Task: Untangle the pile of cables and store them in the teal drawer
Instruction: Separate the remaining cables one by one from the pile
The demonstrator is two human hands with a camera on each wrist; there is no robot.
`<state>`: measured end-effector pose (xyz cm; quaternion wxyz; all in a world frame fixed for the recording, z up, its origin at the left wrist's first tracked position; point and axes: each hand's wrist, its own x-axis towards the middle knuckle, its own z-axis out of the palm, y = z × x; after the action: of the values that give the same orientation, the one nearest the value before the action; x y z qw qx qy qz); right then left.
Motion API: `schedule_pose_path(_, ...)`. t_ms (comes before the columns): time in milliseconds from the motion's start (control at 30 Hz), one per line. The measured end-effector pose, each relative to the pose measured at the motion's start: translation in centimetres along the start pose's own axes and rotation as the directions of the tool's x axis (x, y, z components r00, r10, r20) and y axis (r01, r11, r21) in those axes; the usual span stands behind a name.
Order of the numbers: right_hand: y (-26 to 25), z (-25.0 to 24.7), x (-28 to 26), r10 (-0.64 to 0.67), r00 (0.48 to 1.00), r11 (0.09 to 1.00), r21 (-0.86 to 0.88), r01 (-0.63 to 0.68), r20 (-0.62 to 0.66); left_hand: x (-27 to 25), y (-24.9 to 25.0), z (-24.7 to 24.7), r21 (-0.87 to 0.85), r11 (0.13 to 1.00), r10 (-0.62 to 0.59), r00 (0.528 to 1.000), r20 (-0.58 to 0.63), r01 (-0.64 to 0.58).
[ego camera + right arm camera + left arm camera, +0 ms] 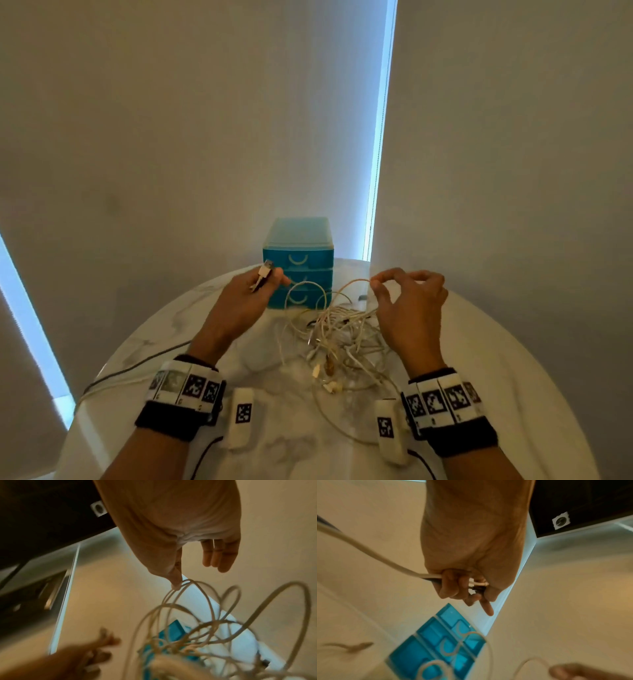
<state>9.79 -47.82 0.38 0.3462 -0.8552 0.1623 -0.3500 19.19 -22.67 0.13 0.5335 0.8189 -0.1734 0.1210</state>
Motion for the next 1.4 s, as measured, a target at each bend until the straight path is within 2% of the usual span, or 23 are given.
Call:
schedule_pose_path(33, 0.3, 0.1, 0.1, -0.028, 0.999, 0.999, -0.03, 0.027, -0.039, 0.1, 0.8, 0.2, -0.106, 0.994, -0.014, 1.0, -0.018, 0.012)
schedule_pose_path(67, 0.3, 0.1, 0.3, -0.047, 0.997, 0.999, 0.013, 0.048, -0.06, 0.0, 1.8, 0.4, -0.19, 0.981, -0.025, 1.0, -0.007, 0.023)
schedule_pose_path(133, 0.0, -0.1, 0.3, -0.042, 0.998, 0.963, 0.265, 0.053, -0.047, -0.3, 3.5, 0.9, -0.328, 0.943, -0.03, 0.998, 0.057, 0.047)
schedule_pose_path(233, -1.2, -0.2, 0.0, 0.056, 0.997, 0.799, 0.601, -0.019, -0.043, -0.7, 4.9, 2.1, -0.513, 0.852, -0.044, 0.99, 0.131, 0.106)
schedule_pose_path(300, -1.9, -0.1, -0.3, 0.14, 0.99, 0.71, 0.697, -0.099, -0.002, -1.2, 4.6, 3.3, -0.609, 0.776, -0.098, 0.986, 0.137, 0.162)
schedule_pose_path(333, -2.0, 0.1, -0.4, 0.157, 0.987, 0.699, 0.704, -0.127, 0.022, -1.3, 4.3, 3.8, -0.643, 0.742, -0.133, 0.982, 0.135, 0.189)
schedule_pose_path(400, -2.0, 0.8, -0.6, 0.161, 0.984, 0.689, 0.705, -0.168, 0.076, -1.6, 3.5, 4.3, -0.67, 0.705, -0.193, 0.972, 0.132, 0.231)
schedule_pose_path(467, -2.0, 1.5, -0.8, 0.156, 0.981, 0.637, 0.748, -0.187, 0.112, -1.8, 2.8, 4.3, -0.655, 0.707, -0.213, 0.964, 0.162, 0.266)
schedule_pose_path(633, -2.7, 1.2, -1.2, 0.179, 0.979, 0.508, 0.843, -0.176, 0.096, -2.0, 2.7, 3.8, -0.572, 0.772, -0.145, 0.954, 0.263, 0.276)
schedule_pose_path(767, -3.7, 1.2, -2.0, 0.045, 0.999, 0.539, 0.841, -0.042, 0.022, -2.0, 2.6, 3.9, -0.532, 0.793, -0.124, 0.934, 0.336, 0.297)
schedule_pose_path(867, -4.1, 1.9, -2.7, -0.139, 0.987, 0.607, 0.795, 0.019, 0.082, -1.8, 2.8, 3.8, -0.556, 0.771, -0.121, 0.928, 0.352, 0.311)
schedule_pose_path(967, -4.0, 2.6, -3.3, -0.28, 0.93, 0.702, 0.711, 0.03, 0.238, -1.6, 2.7, 3.2, -0.625, 0.725, -0.106, 0.943, 0.315, 0.29)
schedule_pose_path(1033, -3.8, 2.7, -3.6, -0.336, 0.885, 0.77, 0.636, 0.061, 0.322, -1.3, 2.2, 2.6, -0.69, 0.678, -0.114, 0.964, 0.239, 0.251)
schedule_pose_path(1133, -3.4, 2.6, -3.5, -0.39, 0.803, 0.851, 0.509, 0.128, 0.45, -0.4, 1.0, 1.6, -0.791, 0.585, -0.165, 0.981, 0.1, 0.179)
schedule_pose_path(1233, -2.8, 2.1, -3.1, -0.385, 0.737, 0.91, 0.359, 0.205, 0.555, 0.3, 0.2, 0.6, -0.867, 0.483, -0.249, 0.968, -0.005, 0.12)
schedule_pose_path(1300, -2.5, 1.8, -2.7, -0.371, 0.753, 0.924, 0.293, 0.244, 0.543, 0.5, -0.1, -0.3, -0.904, 0.425, -0.272, 0.96, -0.068, 0.056)
schedule_pose_path(1333, -2.2, 1.7, -2.4, -0.363, 0.788, 0.927, 0.279, 0.252, 0.498, 0.6, -0.3, -0.6, -0.918, 0.396, -0.271, 0.958, -0.093, 0.023)
schedule_pose_path(1400, -1.6, 1.5, -1.6, -0.326, 0.892, 0.93, 0.274, 0.244, 0.313, 0.7, -0.7, -1.1, -0.934, 0.356, -0.265, 0.957, -0.117, -0.015)
